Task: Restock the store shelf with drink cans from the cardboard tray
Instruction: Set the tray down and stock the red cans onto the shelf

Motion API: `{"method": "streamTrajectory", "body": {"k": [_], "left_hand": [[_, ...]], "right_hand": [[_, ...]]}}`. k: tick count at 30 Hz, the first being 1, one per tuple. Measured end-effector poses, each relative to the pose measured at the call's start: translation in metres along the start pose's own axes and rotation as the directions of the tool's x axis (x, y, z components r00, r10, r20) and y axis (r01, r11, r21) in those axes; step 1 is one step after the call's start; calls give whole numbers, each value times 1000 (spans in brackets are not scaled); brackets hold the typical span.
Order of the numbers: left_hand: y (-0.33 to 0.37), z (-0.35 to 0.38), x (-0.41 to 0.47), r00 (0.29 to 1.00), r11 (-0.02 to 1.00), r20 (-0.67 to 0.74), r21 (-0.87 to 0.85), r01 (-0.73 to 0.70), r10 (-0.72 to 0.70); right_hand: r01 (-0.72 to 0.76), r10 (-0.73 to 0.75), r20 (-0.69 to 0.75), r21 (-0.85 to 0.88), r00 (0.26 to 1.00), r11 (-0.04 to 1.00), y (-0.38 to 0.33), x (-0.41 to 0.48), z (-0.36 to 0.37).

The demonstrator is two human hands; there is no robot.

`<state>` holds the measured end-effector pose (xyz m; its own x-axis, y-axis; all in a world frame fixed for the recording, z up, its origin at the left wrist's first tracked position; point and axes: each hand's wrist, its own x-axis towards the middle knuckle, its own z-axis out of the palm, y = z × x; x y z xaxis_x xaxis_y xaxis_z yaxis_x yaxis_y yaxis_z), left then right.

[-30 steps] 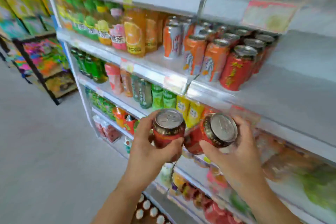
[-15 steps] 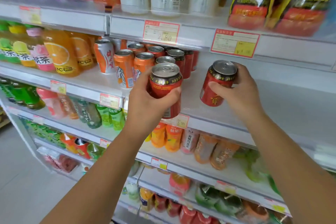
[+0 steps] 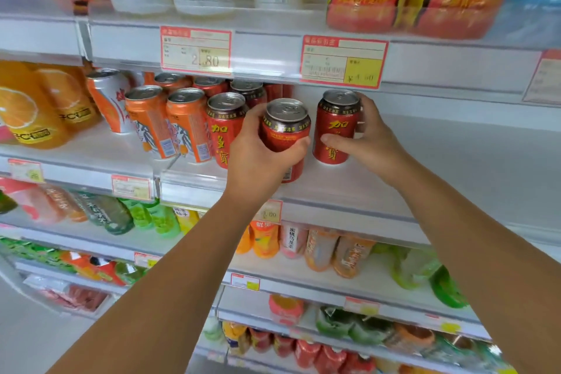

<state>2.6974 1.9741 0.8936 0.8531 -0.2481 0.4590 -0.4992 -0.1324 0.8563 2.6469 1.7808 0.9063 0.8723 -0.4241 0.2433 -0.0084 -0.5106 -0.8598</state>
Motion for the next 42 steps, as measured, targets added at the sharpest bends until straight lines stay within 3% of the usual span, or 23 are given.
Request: {"method": "streamTrajectory", "body": {"k": [2, 6, 16, 33, 42], "left_hand": [[-8, 6, 4, 1000, 1000, -14, 21, 8, -7], [-17, 12, 8, 997, 997, -82, 75, 5, 1], [-20, 25, -3, 987, 942, -147, 336, -7, 60], [-26, 26, 1, 984, 920, -121, 384, -74, 129], [-24, 18, 3, 996, 957, -50, 284, -60, 77]], "right_hand": [[-29, 28, 78, 4, 997, 1000, 11, 3, -4], [-25, 29, 89, -54, 996, 998, 22, 19, -4], [87, -100, -69, -171, 993, 981, 38, 97, 22], [35, -53, -185, -100, 981, 994, 43, 149, 59], [-79, 72, -41, -188, 997, 979, 20, 104, 34]]}}
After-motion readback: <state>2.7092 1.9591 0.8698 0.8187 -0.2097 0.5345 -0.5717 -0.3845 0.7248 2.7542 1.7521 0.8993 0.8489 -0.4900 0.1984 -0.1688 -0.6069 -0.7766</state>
